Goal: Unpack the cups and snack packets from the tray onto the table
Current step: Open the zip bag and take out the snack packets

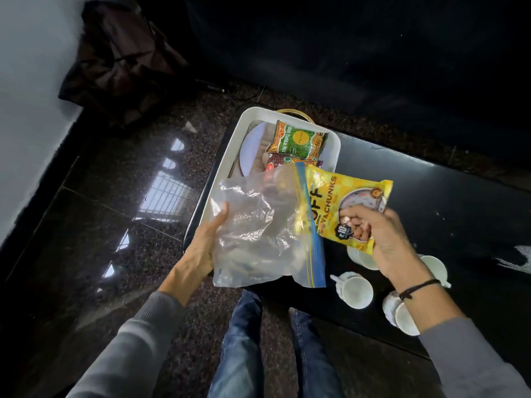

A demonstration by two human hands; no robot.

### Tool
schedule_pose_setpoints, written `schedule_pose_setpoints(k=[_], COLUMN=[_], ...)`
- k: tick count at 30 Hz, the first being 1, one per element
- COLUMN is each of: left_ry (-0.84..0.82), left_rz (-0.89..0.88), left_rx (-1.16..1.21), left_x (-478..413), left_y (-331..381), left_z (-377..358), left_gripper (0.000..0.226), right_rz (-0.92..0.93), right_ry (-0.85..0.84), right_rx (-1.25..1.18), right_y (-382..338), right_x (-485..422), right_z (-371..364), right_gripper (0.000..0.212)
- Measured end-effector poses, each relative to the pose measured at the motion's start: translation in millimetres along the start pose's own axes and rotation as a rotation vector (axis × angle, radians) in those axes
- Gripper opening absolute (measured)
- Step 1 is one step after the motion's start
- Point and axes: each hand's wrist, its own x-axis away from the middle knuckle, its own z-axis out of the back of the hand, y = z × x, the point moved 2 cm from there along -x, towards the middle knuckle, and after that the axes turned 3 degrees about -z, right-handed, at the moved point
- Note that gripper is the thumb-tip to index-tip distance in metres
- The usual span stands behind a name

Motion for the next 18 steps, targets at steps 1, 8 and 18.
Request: schedule_pose_setpoints(k=[1,8,18], left_ry=[0.039,0.134,0.09], left_rz=[-0.004,-0.033,-0.027], left_rx=[-0.002,0.294,0.394], left_x=[-1,-4,-12], left_y=[0,11,22], left_z=[1,36,54], left_gripper=[0.061,0.048,0.043], right_rz=[-0.006,-0.012,-0.204], right_ry=[0.023,0.2,-0.165], right_rx=[-0.022,-0.094,0.112], right_y=[1,17,69], right_x=[-1,-8,-11], right_z=[1,-4,-71], right_gripper=[0.007,0.003,0.005])
